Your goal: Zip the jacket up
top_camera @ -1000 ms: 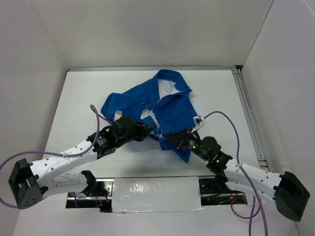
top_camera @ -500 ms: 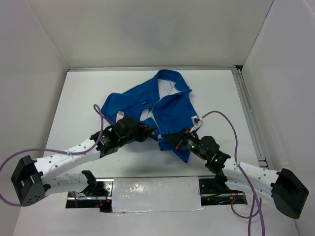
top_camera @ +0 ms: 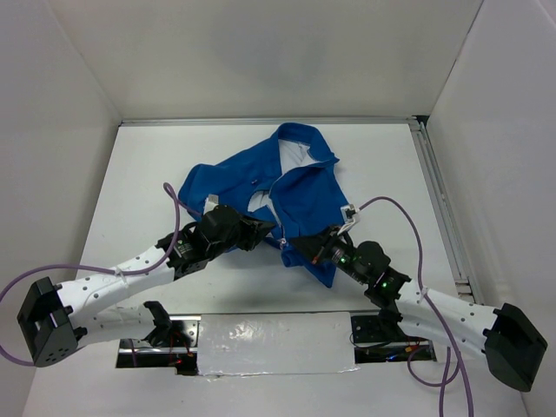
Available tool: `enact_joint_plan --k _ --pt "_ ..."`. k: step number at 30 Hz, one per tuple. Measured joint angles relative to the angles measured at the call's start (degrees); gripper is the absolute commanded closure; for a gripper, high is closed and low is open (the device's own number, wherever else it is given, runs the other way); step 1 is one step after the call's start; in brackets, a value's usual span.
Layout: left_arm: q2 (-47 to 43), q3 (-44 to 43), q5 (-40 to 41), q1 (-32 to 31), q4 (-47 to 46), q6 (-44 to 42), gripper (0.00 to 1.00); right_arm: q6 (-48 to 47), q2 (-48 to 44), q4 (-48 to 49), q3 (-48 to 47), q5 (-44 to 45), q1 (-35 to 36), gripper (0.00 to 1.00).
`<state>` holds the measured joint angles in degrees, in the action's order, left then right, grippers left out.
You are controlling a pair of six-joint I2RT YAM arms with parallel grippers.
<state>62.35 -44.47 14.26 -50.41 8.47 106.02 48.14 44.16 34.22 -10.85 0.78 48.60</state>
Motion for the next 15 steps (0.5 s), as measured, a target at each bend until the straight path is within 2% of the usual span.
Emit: enact_joint_plan --k 15 --pt "0.02 0.0 -0.52 0.0 -0.74 -1.03 1.0 -0.44 -1.18 -2.05 -0.07 0.83 0.0 1.0"
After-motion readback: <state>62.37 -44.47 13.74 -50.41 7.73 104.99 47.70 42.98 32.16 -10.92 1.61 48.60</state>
